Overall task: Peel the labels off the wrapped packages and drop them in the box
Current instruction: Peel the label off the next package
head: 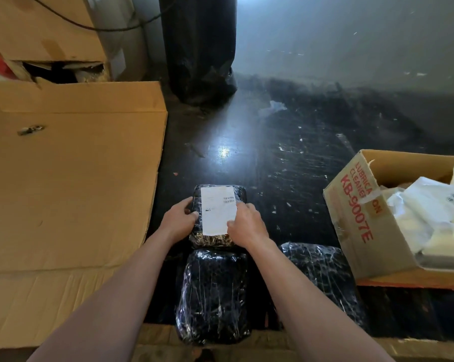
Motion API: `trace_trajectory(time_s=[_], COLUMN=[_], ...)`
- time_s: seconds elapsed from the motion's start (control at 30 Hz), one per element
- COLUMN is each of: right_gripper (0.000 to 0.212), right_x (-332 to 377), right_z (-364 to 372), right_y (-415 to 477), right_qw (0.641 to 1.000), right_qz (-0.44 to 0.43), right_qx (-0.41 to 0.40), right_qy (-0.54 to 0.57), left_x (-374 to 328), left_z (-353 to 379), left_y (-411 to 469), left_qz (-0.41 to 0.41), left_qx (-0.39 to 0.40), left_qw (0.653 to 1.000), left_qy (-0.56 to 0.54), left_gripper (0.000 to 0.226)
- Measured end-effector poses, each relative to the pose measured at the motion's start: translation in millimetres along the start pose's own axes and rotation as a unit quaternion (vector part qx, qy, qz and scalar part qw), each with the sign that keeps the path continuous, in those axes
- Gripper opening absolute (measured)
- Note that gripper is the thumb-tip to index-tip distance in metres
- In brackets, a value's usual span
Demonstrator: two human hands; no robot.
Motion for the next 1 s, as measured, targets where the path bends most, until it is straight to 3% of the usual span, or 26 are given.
trace_trajectory(time_s=[0.17, 0.4, 0.57, 0.8, 0.9, 1.0], right_gripper=[0.024, 0.051, 0.069, 0.015, 0.010, 0.019], right_x=[-6.7, 4.2, 23.8, 37.4, 36.4, 34.4], right_z=[10.8, 2.6, 5.0, 5.4, 3.5, 2.9], right_y=[25.2, 51.2, 75.4, 102.8, 106.5, 106.4], right_qw=[1.000, 1.000, 0.997, 0.992, 0.991, 0.990], right_qz=[0.013, -0.001, -0.062, -0.109, -0.110, -0.113], right_qx=[0.004, -0.029, 0.019, -0.052, -0.075, -0.083], right_qy=[0.012, 0.008, -0.045, -0.033, -0.005, 0.020], left_x=[10.3, 9.5, 8.6, 14.9, 14.0, 14.9], left_z=[10.2, 18.3, 20.6, 20.7, 21.7, 22.3], left_y=[30.5, 45.8, 52.3, 52.8, 52.2, 52.5], left_qz=[-0.037, -0.070, -0.073, -0.072, -0.086, -0.098], left_qx=[0.054, 0.092, 0.097, 0.075, 0.068, 0.053], left_qw=[0.996, 0.986, 0.981, 0.981, 0.978, 0.978], left_qy=[-0.058, -0.123, -0.150, -0.166, -0.176, -0.179], left_gripper=[0.068, 0.075, 0.069, 0.067, 0.066, 0.066])
Point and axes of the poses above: each hand's wrist, its own y-axis towards the middle knuckle, its own z-axis out of the palm, x = y × z, the point moved 7 cm from there along y, towards the middle knuckle, and after that the axes turned 8 degrees about -x, right-handed, at the moved point
